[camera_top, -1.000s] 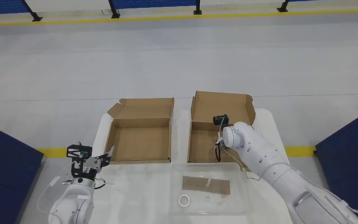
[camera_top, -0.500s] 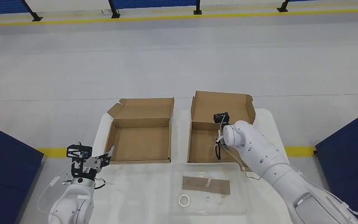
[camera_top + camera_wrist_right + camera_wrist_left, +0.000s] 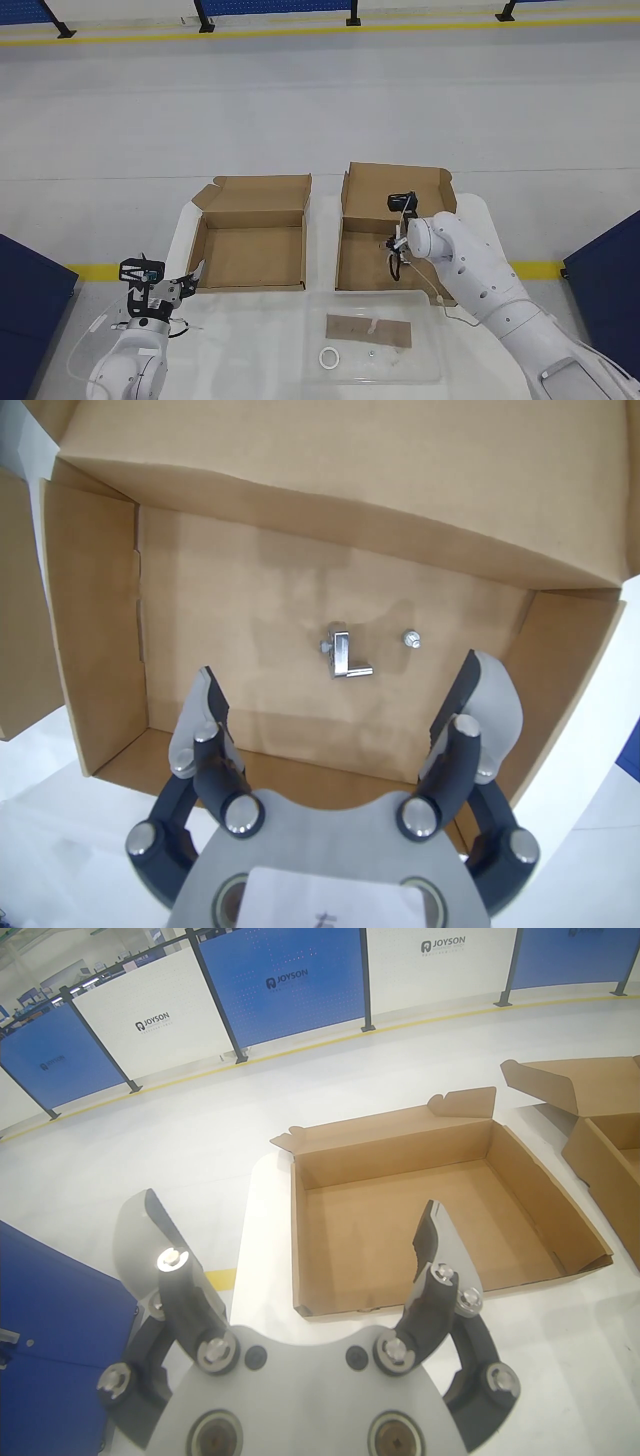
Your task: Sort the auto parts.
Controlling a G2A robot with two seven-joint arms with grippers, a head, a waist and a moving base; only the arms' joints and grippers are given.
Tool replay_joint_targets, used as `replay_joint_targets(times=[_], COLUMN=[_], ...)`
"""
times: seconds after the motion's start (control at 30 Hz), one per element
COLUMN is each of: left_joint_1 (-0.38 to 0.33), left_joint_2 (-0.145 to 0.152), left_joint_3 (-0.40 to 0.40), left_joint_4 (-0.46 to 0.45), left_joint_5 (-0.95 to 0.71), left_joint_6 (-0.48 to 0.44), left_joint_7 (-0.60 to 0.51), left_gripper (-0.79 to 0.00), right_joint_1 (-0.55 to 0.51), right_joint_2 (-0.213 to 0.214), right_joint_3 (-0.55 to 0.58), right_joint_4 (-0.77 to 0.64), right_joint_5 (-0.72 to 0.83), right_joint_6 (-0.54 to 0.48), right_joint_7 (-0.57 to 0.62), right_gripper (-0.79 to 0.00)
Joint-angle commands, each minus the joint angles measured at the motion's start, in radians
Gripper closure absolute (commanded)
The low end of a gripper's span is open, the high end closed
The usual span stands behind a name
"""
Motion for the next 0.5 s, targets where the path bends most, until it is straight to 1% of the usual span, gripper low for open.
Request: replay_joint_targets(times=[0.0,0.03,0.1,0.2,0.27,0.33,0.4,0.43,0.47], left_joint_1=[0.0,0.0,0.0,0.0,0.0,0.0,0.0,0.0,0.0], left_joint_2=[0.0,0.0,0.0,0.0,0.0,0.0,0.0,0.0,0.0], left_joint_3=[0.0,0.0,0.0,0.0,0.0,0.0,0.0,0.0,0.0], left_joint_4=[0.0,0.0,0.0,0.0,0.0,0.0,0.0,0.0,0.0], left_joint_5=[0.0,0.0,0.0,0.0,0.0,0.0,0.0,0.0,0.0], left_joint_6=[0.0,0.0,0.0,0.0,0.0,0.0,0.0,0.0,0.0], left_joint_7=[0.0,0.0,0.0,0.0,0.0,0.0,0.0,0.0,0.0], left_gripper=[-0.785,-0.785,-0.785,-0.785,-0.785,-0.785,-0.785,-0.785,-0.785], right_joint_1=[0.0,0.0,-0.009,-0.028,-0.05,-0.079,-0.104,-0.109,-0.109], right_joint_2=[0.0,0.0,0.002,0.02,0.037,0.052,0.065,0.069,0.069], right_joint_3=[0.0,0.0,0.008,0.045,0.085,0.117,0.132,0.14,0.14], right_joint_4=[0.0,0.0,-0.028,-0.127,-0.202,-0.284,-0.352,-0.364,-0.364], right_joint_5=[0.0,0.0,-0.008,-0.04,-0.063,-0.064,-0.052,-0.049,-0.049], right_joint_6=[0.0,0.0,-0.031,-0.107,-0.14,-0.206,-0.303,-0.32,-0.32], right_joint_7=[0.0,0.0,-0.031,-0.006,0.036,0.105,0.204,0.229,0.229], right_gripper=[-0.785,-0.785,-0.785,-0.785,-0.785,-0.785,-0.785,-0.785,-0.785])
